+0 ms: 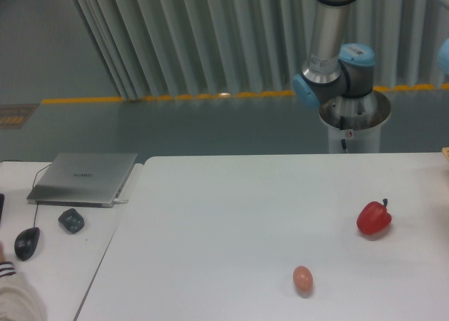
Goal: Place the green pepper on the table
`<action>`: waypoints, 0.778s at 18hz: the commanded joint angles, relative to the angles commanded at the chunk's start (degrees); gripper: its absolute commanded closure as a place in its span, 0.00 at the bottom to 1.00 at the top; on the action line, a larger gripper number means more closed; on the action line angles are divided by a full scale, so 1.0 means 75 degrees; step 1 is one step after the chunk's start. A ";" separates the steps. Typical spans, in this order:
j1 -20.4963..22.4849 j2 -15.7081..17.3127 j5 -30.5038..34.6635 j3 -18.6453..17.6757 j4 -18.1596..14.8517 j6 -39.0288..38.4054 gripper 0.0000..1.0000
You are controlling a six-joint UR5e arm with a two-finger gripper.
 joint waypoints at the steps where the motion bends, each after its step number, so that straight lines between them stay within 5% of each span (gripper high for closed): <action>1: 0.0000 0.0000 0.0000 0.0000 -0.0011 0.0012 0.00; 7: -0.0023 0.0058 -0.0011 -0.0163 -0.0047 0.0012 0.00; 14: 0.0281 0.0129 0.0024 -0.0656 0.0586 -0.0104 0.00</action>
